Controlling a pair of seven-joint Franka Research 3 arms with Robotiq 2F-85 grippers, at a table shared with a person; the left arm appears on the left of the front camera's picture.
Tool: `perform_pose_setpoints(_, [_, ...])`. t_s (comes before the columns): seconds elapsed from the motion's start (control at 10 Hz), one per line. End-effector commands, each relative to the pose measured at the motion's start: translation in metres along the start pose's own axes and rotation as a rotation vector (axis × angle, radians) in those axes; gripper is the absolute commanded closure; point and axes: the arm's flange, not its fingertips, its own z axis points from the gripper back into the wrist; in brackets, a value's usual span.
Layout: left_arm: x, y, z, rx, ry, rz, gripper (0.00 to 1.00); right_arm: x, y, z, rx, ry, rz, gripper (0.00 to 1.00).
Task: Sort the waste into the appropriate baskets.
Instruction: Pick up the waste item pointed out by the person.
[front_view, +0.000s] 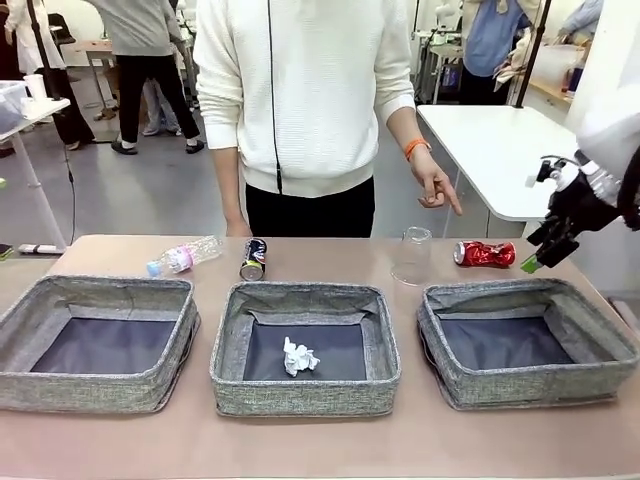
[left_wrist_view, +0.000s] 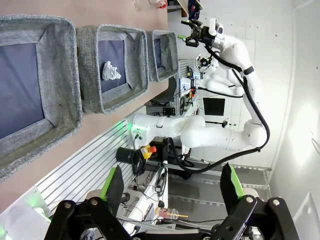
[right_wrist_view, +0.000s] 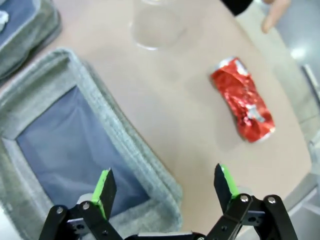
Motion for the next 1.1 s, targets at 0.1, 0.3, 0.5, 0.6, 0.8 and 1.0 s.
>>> perform_pose_setpoints(0.1, [-0.004,-0.001,0.002,0.002,0.011,-0.014,0.0,0.017,-0.039,-0.021,0.075,0.02,0.117,0.0])
perform_pose_setpoints(0.3, [-0.004,-0.001,0.002,0.002,0.011,-0.014,0.0,0.026,-0.063,-0.043,0.121,0.043,0.157,0.0])
perform_pose_setpoints(0.5, [-0.004,-0.001,0.002,0.002,0.011,-0.014,0.0,0.035,-0.08,-0.059,0.121,0.029,0.247,0.0])
perform_pose_setpoints(0.6, [-0.004,-0.001,0.002,0.002,0.011,-0.014,0.0,0.039,-0.09,-0.068,0.124,0.024,0.279,0.0])
perform_pose_setpoints(0.8, [-0.004,-0.001,0.002,0.002,0.011,-0.014,0.0,0.045,-0.116,-0.089,0.092,-0.024,0.329,0.0])
perform_pose_setpoints(1.0, [-0.004,-0.001,0.002,0.002,0.011,-0.014,0.0,0.044,-0.134,-0.111,0.11,-0.009,0.303,0.0])
